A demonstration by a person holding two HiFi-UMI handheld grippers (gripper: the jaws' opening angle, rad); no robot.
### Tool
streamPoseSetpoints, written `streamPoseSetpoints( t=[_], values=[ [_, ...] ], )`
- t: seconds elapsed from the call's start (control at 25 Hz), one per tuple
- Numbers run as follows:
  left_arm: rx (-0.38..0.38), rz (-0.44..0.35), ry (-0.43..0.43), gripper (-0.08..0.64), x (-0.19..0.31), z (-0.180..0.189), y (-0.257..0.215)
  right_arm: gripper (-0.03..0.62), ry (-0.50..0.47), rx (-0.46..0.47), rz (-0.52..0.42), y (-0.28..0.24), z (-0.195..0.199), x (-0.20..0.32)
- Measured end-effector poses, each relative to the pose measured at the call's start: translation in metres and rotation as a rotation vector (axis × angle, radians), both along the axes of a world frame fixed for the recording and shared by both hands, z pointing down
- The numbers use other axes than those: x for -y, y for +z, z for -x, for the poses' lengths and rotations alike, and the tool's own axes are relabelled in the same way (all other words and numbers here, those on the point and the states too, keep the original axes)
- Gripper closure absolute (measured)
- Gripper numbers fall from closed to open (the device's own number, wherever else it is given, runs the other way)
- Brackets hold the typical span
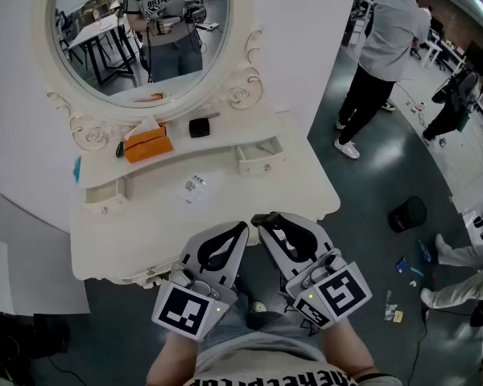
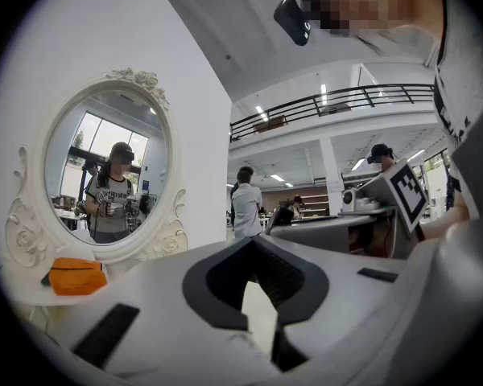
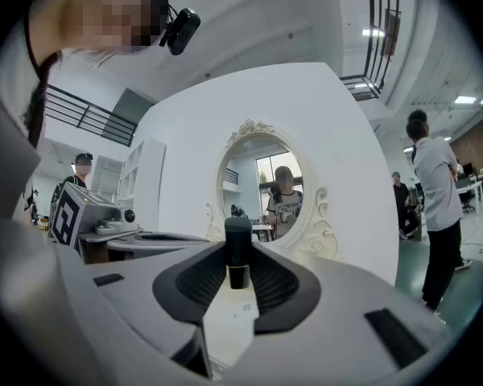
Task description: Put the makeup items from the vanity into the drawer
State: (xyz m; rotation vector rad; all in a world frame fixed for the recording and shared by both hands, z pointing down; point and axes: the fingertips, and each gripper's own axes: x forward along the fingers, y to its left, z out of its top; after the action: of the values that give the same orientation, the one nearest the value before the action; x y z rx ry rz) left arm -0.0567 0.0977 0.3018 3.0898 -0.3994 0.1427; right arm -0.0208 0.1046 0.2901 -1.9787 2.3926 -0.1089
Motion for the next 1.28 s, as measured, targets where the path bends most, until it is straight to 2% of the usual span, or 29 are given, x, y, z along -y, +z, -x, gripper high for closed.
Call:
streamPoseSetpoints(
  t=[0.64, 0.92, 1.28],
  values=[
    [0.001, 0.005, 0.04, 0.552, 0.026, -0.019, 0.001, 0.483, 0.036, 0.005, 0.016, 0.006, -0.016, 0.024],
    [0.002, 0.012, 0.063, 0.552, 0.049, -0.032, 0.004, 0.479, 0.065, 0.063, 0.014, 0.006, -0.031, 0.045],
    [-0.003, 0.016, 0.102, 0.552, 0.084, -0.048, 0.005, 0.48, 0.107, 0.064, 0.025, 0.009, -0.048, 0.077]
  ],
)
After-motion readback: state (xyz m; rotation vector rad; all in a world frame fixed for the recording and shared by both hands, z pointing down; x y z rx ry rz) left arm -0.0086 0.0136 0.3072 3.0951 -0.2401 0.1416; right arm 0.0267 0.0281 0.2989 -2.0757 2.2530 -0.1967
